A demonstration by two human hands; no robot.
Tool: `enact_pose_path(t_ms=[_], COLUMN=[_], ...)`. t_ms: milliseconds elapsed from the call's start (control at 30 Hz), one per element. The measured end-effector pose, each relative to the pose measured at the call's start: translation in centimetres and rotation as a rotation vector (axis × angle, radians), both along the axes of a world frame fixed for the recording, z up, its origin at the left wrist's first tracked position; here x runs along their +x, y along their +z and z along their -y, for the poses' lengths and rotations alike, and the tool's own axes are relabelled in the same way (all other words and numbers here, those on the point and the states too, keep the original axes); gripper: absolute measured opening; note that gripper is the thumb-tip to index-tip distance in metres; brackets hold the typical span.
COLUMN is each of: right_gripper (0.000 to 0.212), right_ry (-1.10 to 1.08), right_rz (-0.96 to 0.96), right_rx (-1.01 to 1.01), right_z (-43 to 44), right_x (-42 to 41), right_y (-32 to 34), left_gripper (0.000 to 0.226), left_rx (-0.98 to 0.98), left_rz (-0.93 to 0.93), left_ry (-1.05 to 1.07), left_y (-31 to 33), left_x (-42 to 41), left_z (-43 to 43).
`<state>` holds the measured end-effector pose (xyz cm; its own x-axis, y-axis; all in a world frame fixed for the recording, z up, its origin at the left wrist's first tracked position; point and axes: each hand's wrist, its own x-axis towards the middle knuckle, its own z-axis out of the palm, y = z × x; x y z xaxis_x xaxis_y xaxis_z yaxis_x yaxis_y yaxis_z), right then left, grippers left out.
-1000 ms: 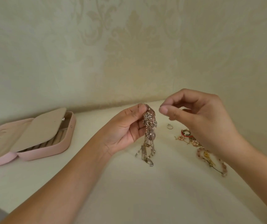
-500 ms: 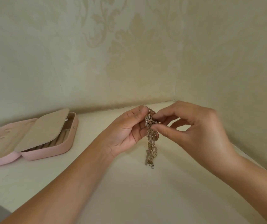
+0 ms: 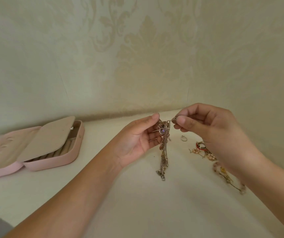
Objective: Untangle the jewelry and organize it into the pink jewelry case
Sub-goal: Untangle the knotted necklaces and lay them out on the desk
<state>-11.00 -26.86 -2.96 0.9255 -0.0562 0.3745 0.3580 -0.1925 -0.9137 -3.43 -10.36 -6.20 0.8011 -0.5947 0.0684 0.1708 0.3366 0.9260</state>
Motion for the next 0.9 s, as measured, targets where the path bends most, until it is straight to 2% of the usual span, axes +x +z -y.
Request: enact_pose_path(t_ms=[233, 367, 533, 667, 900], right_gripper=[0.005, 0.013, 0.009, 0.015, 0.019], right_ry=[0.001, 0.015, 0.062, 0.087, 0.069], right_rz=[-0.036, -0.031, -0.05, -0.034, -0.005], right_rx=[0.067, 0.168, 0.211, 0.214, 0.137], right_z=[0.3, 0.7, 0.7, 0.7, 0.3], right_x=[0.6, 0.9, 1.1, 0.8, 0.1], right_y=[-0.3, -0.4, -0.5, -0.2, 0.4], left_gripper=[0.017, 0.025, 0.015, 0.012, 0.015], left_rx=[0.069, 0.084, 0.052, 0.046, -0.024], left_rz=[0.064, 0.141, 0.116, 0.1, 0.106], left_ry=[0.08, 0.132, 0.043, 0.016, -0.043], left_y=[-0.3, -0.1, 0.3, 0.7, 0.9], left_x=[0.2, 0.3, -0.2, -0.8, -0.8], left_z=[0.2, 0.0, 0.1, 0.1, 0.0])
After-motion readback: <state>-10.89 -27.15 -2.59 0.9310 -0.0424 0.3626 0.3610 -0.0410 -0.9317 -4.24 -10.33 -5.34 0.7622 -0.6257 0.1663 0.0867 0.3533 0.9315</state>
